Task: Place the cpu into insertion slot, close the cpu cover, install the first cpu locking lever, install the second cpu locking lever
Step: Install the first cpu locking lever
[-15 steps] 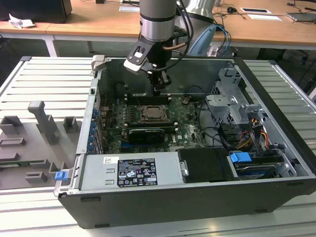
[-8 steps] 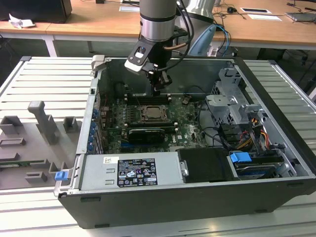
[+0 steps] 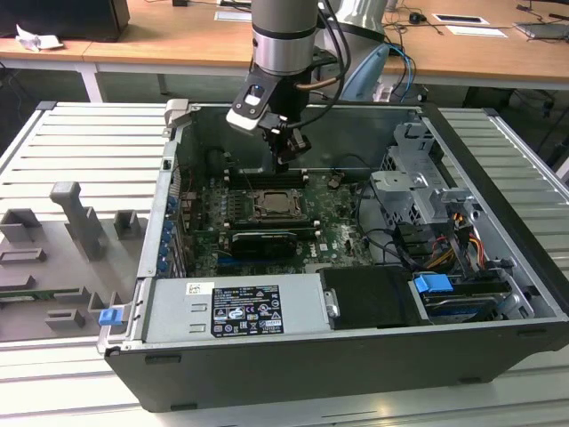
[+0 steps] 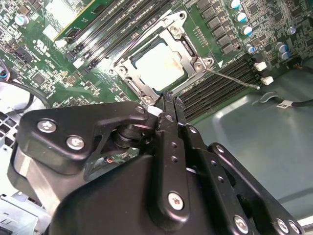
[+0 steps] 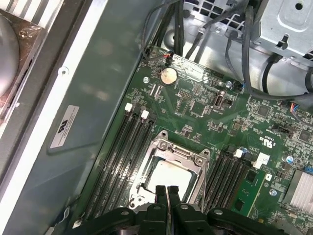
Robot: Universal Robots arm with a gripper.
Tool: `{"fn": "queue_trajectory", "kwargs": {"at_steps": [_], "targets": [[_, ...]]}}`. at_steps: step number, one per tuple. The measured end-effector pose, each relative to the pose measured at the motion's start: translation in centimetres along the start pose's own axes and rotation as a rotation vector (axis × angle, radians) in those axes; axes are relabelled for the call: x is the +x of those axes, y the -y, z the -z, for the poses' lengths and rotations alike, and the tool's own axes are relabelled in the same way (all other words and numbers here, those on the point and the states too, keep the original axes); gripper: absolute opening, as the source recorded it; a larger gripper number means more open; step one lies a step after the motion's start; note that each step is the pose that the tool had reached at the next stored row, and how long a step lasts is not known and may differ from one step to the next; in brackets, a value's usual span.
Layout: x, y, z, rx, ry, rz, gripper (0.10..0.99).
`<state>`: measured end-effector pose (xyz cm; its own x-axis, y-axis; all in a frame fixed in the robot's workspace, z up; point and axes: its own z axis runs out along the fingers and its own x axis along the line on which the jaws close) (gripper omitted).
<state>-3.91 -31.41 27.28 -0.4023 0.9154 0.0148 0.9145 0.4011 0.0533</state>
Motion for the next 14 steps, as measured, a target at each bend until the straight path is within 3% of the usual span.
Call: {"fn": "queue_trajectory", "kwargs": {"at_steps": [14], "targets": [[0.0, 0.0, 0.0, 0.001, -0.0037, 0.069, 0.149]]}}
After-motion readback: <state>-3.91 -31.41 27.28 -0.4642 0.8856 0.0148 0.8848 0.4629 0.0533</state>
